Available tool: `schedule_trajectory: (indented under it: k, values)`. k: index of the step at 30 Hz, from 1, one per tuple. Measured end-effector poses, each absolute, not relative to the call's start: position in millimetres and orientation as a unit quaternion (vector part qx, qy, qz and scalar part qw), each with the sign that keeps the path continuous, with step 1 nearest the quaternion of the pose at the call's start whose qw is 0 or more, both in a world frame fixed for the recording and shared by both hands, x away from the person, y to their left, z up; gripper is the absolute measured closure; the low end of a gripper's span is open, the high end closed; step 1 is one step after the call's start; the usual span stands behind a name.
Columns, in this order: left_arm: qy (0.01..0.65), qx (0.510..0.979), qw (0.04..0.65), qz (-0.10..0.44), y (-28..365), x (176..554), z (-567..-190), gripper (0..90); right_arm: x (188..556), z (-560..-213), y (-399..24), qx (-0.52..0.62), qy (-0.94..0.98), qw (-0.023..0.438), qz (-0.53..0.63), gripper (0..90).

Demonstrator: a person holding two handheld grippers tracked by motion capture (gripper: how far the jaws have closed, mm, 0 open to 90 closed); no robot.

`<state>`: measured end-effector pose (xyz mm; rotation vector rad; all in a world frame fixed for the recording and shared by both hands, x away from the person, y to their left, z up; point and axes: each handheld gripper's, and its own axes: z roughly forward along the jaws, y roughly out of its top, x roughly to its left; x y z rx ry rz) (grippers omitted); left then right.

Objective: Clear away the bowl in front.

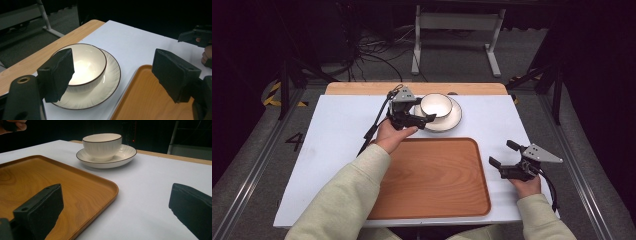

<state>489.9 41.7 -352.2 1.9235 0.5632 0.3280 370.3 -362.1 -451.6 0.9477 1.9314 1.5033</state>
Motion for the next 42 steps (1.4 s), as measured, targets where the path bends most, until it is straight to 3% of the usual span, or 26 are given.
schedule_trajectory:
  k: [9,25,38,42]
  values:
    - [0.233,0.815,0.513,0.134,33,504,-345,21.1,371,-452,-362,0.347,0.711,0.258,0.555,0.2]
    - [0.135,0.874,0.443,0.143,8,526,-335,26.8,369,-451,-362,0.339,0.715,0.261,0.553,0.2]
    - [0.163,0.878,0.434,0.121,-6,548,-355,29.3,369,-451,-362,0.336,0.715,0.259,0.556,0.4]
    - [0.165,0.882,0.428,0.108,-10,554,-365,35.1,369,-451,-363,0.339,0.711,0.258,0.559,0.4]
